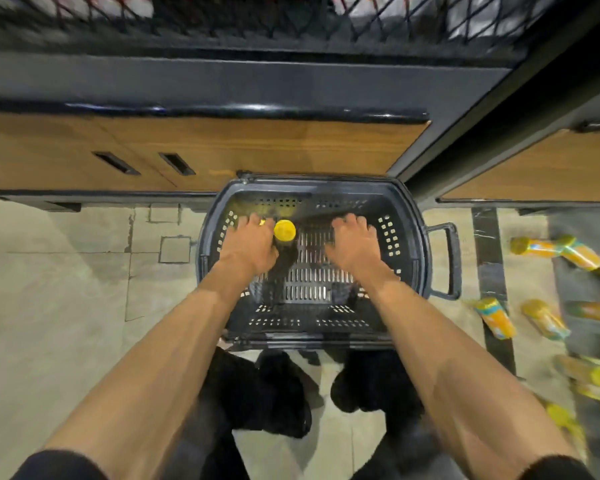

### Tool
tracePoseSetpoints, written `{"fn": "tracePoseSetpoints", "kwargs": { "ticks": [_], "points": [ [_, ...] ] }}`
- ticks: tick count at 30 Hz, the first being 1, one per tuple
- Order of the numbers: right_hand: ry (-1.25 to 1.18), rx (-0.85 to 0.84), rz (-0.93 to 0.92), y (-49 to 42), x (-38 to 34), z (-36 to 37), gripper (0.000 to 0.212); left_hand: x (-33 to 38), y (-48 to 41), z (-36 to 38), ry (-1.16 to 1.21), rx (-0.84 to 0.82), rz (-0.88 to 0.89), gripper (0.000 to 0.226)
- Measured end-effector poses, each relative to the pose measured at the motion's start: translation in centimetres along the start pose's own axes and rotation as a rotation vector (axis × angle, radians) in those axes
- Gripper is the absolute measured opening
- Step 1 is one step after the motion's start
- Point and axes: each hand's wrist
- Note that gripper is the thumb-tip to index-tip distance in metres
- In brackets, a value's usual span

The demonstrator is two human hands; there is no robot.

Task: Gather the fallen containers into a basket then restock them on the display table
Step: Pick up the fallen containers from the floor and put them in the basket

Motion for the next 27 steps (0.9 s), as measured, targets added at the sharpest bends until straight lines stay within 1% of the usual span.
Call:
{"fn": "tracePoseSetpoints", "kwargs": {
  "ticks": [6, 8, 11, 13, 17, 20, 23, 27],
  "points": [
    [-0.081, -0.025, 0.1, 8.5, 0.8, -9.2, 0.055, 3.1, 7.7, -10.5, -0.076, 0.029, 0.064, 0.052],
    [-0.124, 0.01, 0.108, 11.2, 1.5, -12.1, 0.056, 4.8, 9.8, -13.8, -0.118, 0.045, 0.106, 0.051],
    [-0.168, 0.049, 0.138, 14.8, 2.9, -16.0, 0.057, 7.5, 12.6, -17.9, -0.174, 0.113, 0.172, 0.052],
    [-0.185, 0.078, 0.151, 16.9, 4.2, -18.4, 0.054, 9.6, 14.1, -20.0, -0.201, 0.138, 0.2, 0.049],
    [-0.24, 0.112, 0.178, 20.8, 7.8, -22.1, 0.046, 14.1, 16.3, -23.0, -0.216, 0.146, 0.237, 0.049],
    [-0.282, 0.122, 0.201, 23.3, 10.9, -23.9, 0.047, 17.4, 17.4, -24.7, -0.201, 0.164, 0.253, 0.052],
    [-0.293, 0.142, 0.235, 25.9, 14.1, -25.1, 0.045, 20.5, 18.7, -25.9, -0.187, 0.176, 0.274, 0.048],
    [-0.326, 0.146, 0.304, 29.6, 18.1, -25.4, 0.047, 24.1, 19.7, -26.8, -0.205, 0.194, 0.346, 0.047]
  ]
}}
Point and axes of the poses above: each hand's wrist, its own y-axis away from the middle knuckle, its own z-axis out of the palm, x = y × z
